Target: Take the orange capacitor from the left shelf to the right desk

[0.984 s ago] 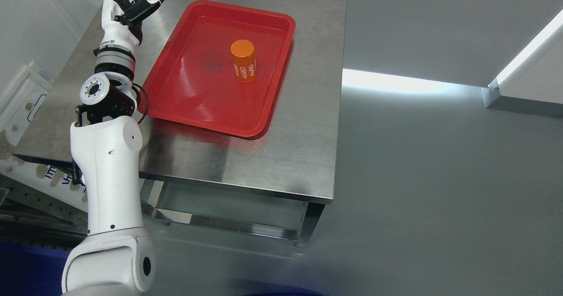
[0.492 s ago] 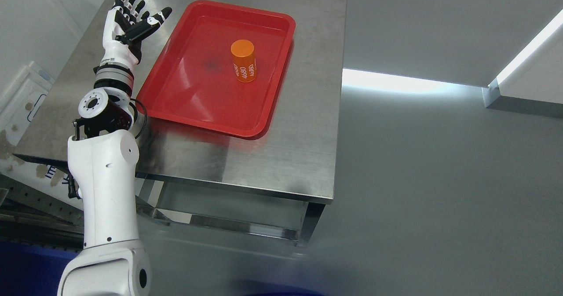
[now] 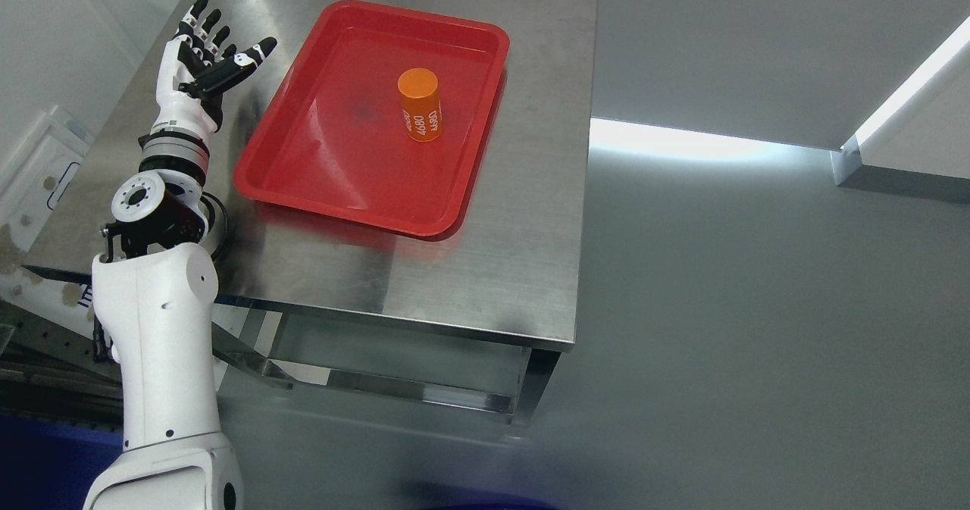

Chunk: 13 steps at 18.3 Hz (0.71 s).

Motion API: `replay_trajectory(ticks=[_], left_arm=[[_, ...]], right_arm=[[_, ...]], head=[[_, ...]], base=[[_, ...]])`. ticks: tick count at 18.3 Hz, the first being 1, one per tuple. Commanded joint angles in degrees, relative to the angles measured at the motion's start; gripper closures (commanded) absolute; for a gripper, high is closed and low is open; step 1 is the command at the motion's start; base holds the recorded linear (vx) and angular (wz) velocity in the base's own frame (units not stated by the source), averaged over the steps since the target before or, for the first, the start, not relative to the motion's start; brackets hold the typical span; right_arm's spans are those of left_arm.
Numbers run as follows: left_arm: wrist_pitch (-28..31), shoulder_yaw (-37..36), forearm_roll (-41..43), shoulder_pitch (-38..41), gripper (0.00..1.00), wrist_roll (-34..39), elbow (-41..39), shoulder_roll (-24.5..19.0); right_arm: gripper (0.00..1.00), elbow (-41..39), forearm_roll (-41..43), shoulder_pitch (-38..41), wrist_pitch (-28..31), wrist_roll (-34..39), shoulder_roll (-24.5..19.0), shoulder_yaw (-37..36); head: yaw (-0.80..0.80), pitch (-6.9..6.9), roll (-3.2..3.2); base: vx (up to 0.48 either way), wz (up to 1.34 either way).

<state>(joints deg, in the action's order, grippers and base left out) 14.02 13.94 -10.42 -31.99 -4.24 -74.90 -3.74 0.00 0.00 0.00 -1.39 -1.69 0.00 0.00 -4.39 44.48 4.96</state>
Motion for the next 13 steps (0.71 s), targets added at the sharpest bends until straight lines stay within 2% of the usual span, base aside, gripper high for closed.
replay_trajectory(ticks=[1,13], left_arm=[[0.04,0.74,-0.04,0.88,0.00,-0.15,-2.10,-1.27],[0.12,0.65,-0.04,0.44,0.00,-0.33,-2.10,-1.27]], right_arm=[[0.00,-1.00,-0.26,1.14,-0.01,0.02,1.00,-0.70],[0.00,-1.00,-0.26,1.14,-0.01,0.02,1.00,-0.70]], head=[[0.00,0.00,0.00],[0.00,0.00,0.00]], base=[[0.000,0.00],[0.000,0.00]])
